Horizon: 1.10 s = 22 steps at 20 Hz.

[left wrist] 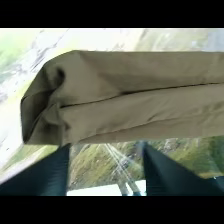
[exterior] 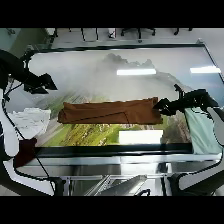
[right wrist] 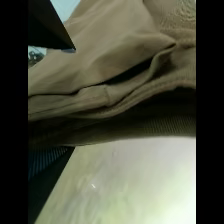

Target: Fold the shirts.

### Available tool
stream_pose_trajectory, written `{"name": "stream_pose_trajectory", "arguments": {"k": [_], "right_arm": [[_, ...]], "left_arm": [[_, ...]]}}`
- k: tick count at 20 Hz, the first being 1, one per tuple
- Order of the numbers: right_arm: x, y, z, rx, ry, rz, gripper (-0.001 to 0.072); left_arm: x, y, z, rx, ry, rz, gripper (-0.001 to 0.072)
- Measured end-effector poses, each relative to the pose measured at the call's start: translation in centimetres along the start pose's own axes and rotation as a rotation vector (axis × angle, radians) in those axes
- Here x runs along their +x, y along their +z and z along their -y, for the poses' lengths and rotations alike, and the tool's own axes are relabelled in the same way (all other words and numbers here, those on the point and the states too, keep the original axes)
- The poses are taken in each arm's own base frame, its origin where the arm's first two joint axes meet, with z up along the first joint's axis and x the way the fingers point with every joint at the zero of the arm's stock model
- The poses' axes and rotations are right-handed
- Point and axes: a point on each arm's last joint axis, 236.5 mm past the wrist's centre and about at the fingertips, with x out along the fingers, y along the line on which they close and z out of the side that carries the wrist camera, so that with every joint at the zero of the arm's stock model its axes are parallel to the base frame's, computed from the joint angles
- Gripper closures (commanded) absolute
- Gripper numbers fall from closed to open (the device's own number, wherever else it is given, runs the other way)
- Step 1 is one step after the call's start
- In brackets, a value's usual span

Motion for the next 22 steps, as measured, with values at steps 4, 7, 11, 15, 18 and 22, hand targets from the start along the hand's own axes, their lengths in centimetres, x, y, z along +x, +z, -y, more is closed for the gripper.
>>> {"name": "stream_pose_trajectory", "arguments": {"k": [4,7,11,15,18,22], "right_arm": [[1.3,0.5,-0.2,-0.031,-0.019,-0.012,0.0690],[0.9,1.7,-1.0,-0.067,-0.034,0.011,0.0691],[-2.5,3.2,-4.7,-0.145,-0.028,0.083,0.0691],[-8.7,3.8,-11.0,-0.271,-0.016,0.193,0.0691],[-13.7,3.1,-16.2,-0.377,-0.007,0.270,0.0691],[-17.6,1.9,-20.2,-0.447,-0.006,0.327,0.0691]], "left_arm": [[0.9,1.0,6.0,0.125,-0.032,0.061,0.0693],[2.5,1.7,11.7,0.234,-0.069,0.120,0.0693],[8.7,0.3,18.9,0.361,-0.115,0.076,0.0694],[18.6,-3.8,25.4,0.458,-0.141,-0.024,0.0694],[24.9,-7.5,29.2,0.486,-0.171,-0.074,0.0694],[30.0,-11.3,33.7,0.441,-0.278,-0.112,0.0694]]}}
